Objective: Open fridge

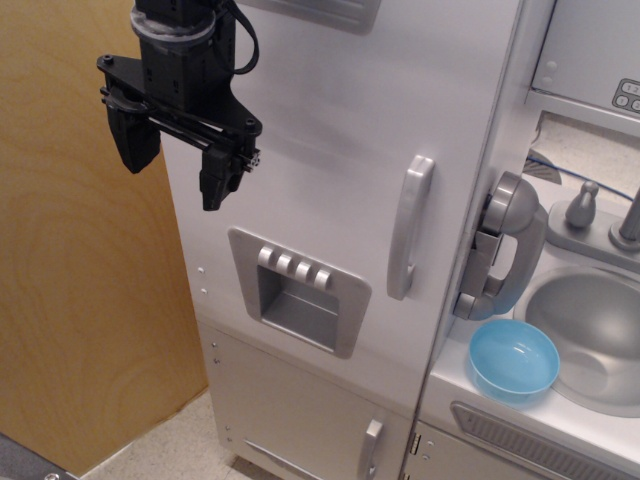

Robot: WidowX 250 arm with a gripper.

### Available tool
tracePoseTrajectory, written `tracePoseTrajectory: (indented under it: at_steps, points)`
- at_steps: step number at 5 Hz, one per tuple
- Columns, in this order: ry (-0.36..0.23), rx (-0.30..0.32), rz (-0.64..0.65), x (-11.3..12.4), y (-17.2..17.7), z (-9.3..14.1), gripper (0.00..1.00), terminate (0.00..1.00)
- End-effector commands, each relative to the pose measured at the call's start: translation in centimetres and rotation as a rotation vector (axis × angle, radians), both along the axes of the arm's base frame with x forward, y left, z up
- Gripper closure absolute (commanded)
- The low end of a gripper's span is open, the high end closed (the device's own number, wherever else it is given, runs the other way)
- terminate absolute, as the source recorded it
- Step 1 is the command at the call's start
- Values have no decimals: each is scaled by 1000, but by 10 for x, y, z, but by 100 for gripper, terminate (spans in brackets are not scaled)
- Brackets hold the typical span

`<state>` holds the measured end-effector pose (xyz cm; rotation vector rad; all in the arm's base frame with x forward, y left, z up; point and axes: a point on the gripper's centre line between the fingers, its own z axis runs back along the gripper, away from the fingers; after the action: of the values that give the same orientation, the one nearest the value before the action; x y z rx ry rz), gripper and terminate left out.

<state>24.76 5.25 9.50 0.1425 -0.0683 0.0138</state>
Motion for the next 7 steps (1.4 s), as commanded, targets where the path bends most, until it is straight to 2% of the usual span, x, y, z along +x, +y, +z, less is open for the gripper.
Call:
tracePoseTrajectory:
  at_steps: [1, 2, 3, 5, 7]
  points:
    - [0, 0, 0, 0, 0, 0, 0, 0]
    - [-26, -43, -53, 4, -33, 0, 0, 0]
    - [-111, -56, -65, 7, -66, 5, 0, 0]
    - [-147, -150, -84, 22, -125, 6, 0, 0]
    - [-220, -138, -33, 47, -136, -11, 0, 0]
